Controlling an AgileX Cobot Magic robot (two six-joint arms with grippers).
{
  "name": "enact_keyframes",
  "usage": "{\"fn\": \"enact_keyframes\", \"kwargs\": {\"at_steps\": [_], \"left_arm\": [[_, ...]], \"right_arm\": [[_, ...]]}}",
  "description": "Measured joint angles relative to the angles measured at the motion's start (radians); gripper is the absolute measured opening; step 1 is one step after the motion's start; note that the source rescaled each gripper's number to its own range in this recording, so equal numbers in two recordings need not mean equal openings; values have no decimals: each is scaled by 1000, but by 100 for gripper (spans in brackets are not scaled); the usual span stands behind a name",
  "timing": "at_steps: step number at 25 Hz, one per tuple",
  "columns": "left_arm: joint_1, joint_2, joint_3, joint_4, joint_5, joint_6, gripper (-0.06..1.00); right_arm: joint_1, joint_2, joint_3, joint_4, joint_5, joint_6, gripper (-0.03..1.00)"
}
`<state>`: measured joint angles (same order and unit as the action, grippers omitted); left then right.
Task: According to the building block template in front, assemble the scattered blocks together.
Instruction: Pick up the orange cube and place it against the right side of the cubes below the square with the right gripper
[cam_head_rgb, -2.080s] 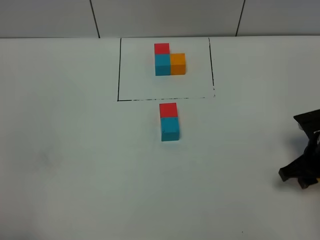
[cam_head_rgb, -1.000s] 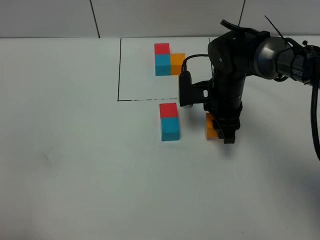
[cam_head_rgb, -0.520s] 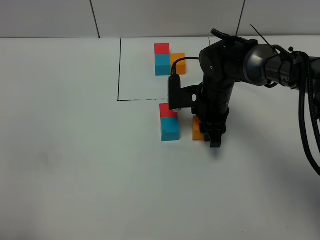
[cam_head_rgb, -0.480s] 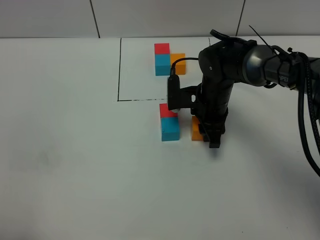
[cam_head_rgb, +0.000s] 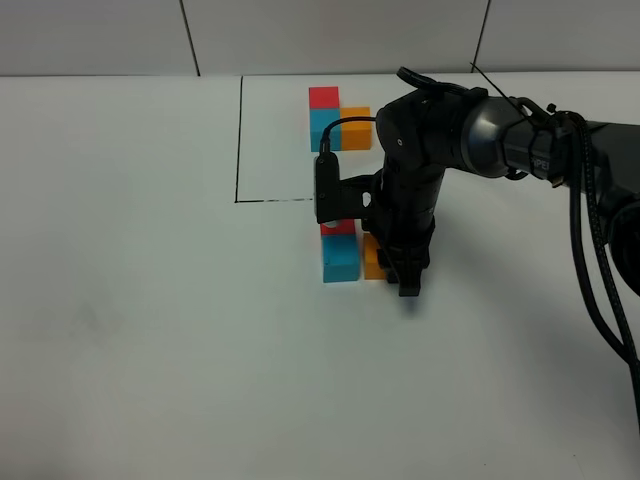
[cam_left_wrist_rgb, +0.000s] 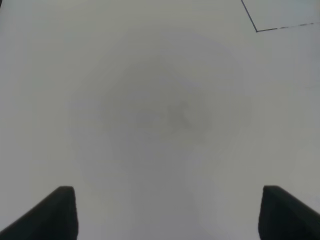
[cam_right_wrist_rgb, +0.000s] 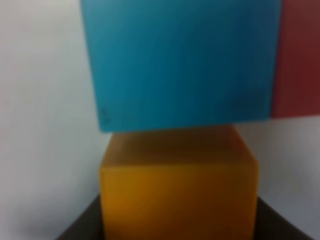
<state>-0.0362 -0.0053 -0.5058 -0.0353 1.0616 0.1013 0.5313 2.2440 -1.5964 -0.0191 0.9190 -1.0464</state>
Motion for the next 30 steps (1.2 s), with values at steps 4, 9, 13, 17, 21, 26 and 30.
{"fn": "enact_keyframes", "kwargs": {"at_steps": [4,9,13,17,21,26,30], "left_arm": [[0,0,0,0,0,0,68],[0,0,0,0,0,0,68],[0,0,0,0,0,1,68],[0,0,0,0,0,1,68],[0,0,0,0,0,1,68],[0,0,0,0,0,1,68],[0,0,0,0,0,1,68]], "right_arm": [[0,17,-30,6,27,0,1],[3,20,-34,19,25,0,1],[16,20,-34,19,19,0,1],[16,20,-34,31,18,3,1],[16,22,-34,52,14,5,1],[16,22,-34,53,14,4,1],[16,22,-34,54,13,-7,1]]}}
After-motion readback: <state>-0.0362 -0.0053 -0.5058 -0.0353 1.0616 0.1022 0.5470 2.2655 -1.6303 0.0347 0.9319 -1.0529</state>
